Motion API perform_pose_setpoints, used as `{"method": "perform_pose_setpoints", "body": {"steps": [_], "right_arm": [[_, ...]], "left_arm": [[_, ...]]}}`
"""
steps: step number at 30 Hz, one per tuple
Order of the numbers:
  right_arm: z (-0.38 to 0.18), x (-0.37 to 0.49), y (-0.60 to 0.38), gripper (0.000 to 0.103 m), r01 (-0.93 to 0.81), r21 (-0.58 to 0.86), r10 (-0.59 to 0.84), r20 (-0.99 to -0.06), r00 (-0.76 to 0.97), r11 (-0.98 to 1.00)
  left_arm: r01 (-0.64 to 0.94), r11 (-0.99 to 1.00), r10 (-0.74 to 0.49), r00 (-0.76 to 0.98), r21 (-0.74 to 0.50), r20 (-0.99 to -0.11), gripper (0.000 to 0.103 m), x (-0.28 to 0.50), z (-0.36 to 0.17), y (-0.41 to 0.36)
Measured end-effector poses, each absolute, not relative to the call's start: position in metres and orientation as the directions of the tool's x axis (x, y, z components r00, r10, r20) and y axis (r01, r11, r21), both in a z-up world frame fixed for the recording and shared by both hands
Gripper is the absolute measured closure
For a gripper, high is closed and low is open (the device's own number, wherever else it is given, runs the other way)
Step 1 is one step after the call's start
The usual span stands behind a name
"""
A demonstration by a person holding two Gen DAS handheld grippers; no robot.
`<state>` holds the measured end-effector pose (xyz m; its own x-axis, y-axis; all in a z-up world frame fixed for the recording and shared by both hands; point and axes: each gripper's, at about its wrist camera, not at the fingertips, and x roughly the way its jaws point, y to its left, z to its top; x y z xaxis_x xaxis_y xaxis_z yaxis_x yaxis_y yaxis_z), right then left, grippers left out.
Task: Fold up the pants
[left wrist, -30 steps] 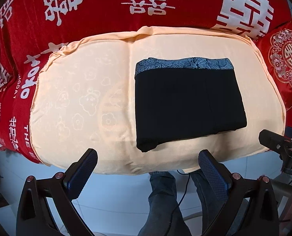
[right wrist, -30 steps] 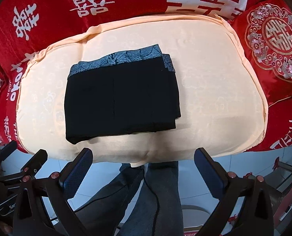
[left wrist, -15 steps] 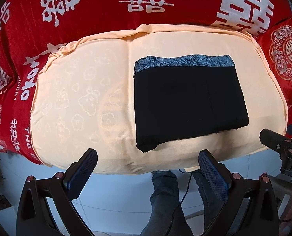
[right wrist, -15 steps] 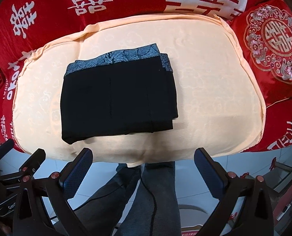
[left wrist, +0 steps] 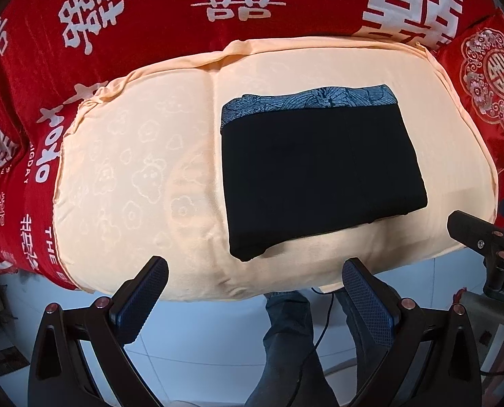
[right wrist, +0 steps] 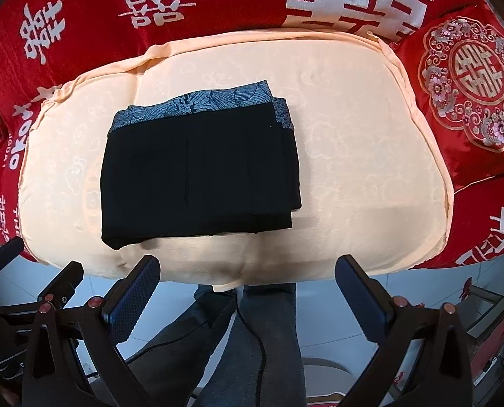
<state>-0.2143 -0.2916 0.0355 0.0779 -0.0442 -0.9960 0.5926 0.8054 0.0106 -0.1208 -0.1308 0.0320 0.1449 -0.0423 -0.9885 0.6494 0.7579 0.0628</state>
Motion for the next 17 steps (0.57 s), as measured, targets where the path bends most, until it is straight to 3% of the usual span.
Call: {"method": "perform_pose_setpoints", "body": {"steps": [17], "right_arm": [[0.0350, -0.2111, -0.2921, 0.000, 0.587, 0.015, -0.038, -0.996, 0.078, 0.809]], "left_arm": [[0.667, 0.742, -0.061, 0.156, 0.060, -0.986, 0.000, -0.1241, 0.0356, -0.1381]]}}
